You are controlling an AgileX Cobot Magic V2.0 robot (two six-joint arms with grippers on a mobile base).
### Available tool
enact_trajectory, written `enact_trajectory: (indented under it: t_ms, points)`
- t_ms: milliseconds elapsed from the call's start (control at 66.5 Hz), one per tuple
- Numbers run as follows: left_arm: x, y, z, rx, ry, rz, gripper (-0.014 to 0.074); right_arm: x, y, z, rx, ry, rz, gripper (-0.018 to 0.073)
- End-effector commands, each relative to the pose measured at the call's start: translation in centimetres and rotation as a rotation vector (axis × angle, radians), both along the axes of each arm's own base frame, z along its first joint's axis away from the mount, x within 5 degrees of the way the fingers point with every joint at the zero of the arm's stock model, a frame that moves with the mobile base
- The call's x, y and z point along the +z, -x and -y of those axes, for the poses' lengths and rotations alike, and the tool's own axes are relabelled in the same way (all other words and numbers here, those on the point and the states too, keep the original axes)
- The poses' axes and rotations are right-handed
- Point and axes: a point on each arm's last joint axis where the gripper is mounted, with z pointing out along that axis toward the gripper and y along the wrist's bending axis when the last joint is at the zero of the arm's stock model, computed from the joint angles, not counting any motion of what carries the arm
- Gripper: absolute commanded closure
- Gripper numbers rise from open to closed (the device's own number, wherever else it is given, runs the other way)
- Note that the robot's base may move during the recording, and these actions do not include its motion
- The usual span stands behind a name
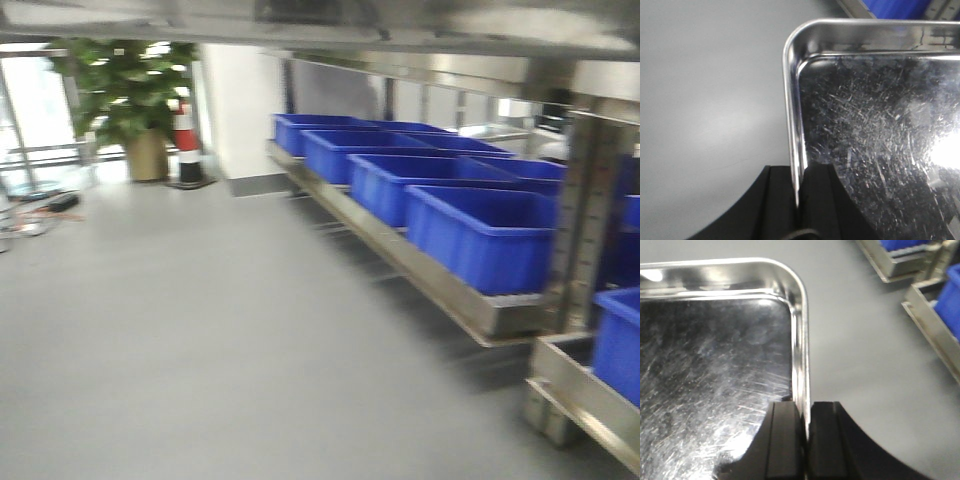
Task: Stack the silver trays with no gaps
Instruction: 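Drive the base away from the shelf carrying the tray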
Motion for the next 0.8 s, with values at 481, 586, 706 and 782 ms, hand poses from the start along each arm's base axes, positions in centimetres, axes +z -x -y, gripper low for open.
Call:
enact_trajectory:
  t_ms: [481,586,706,782]
  points:
    - [0.39,0.08,-0.16,-0.008,0.004,0.024,0.0605,0.41,-0.23,0.14,0.010,0.019,0.047,0.0574]
    - [0.39,0.08,-0.16,-0.008,0.004,0.024,0.0605,0.41,-0.23,0.14,0.010,0.019,0.047,0.0574]
    - [0.39,0.08,-0.16,-0.008,0.004,0.024,0.0605,0.41,-0.23,0.14,0.010,0.019,0.047,0.0574]
    - [0.39,0.08,-0.16,-0.008,0.004,0.024,0.0605,0.41,-0.23,0.14,0.010,0.019,0.047,0.0574]
